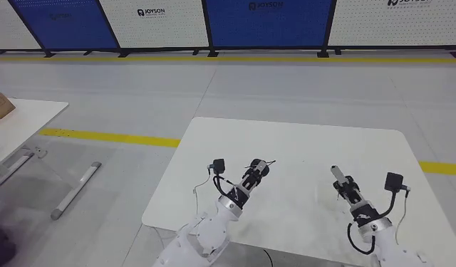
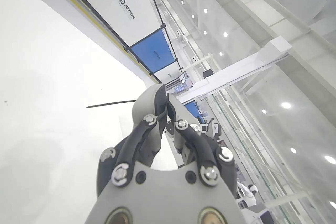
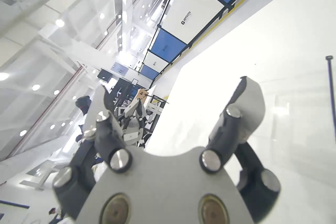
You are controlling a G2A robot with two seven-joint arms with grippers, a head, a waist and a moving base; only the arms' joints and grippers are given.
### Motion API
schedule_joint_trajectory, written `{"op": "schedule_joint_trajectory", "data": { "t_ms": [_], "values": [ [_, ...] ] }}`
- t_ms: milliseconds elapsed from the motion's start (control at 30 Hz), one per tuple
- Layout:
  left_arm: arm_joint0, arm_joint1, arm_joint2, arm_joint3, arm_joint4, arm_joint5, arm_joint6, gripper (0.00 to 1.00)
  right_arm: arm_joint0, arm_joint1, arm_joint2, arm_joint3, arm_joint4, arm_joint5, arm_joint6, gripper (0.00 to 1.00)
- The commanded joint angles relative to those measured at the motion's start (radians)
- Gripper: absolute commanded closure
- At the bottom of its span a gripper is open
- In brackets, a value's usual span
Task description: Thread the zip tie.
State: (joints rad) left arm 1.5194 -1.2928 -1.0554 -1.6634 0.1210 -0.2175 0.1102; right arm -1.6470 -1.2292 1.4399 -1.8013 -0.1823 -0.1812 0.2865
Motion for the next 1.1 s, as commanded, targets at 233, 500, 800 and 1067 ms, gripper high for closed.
{"op": "schedule_joint_trajectory", "data": {
  "t_ms": [233, 500, 800, 1067],
  "values": [
    [0.000, 0.000, 0.000, 0.000, -0.001, 0.000, 0.000, 1.00, 0.000, 0.000, 0.000, 0.000, 0.000, 0.000, -0.001, 0.00],
    [0.000, 0.000, 0.000, 0.000, -0.001, 0.000, 0.000, 1.00, 0.014, -0.007, -0.001, 0.012, 0.073, 0.044, -0.052, 0.00],
    [0.000, 0.000, 0.000, 0.000, -0.001, 0.000, 0.000, 1.00, 0.007, -0.013, 0.109, -0.024, 0.287, 0.157, -0.164, 0.00],
    [0.000, 0.000, 0.000, 0.001, -0.003, 0.002, 0.000, 1.00, 0.007, -0.013, 0.112, -0.023, 0.295, 0.166, -0.164, 0.00]
  ]
}}
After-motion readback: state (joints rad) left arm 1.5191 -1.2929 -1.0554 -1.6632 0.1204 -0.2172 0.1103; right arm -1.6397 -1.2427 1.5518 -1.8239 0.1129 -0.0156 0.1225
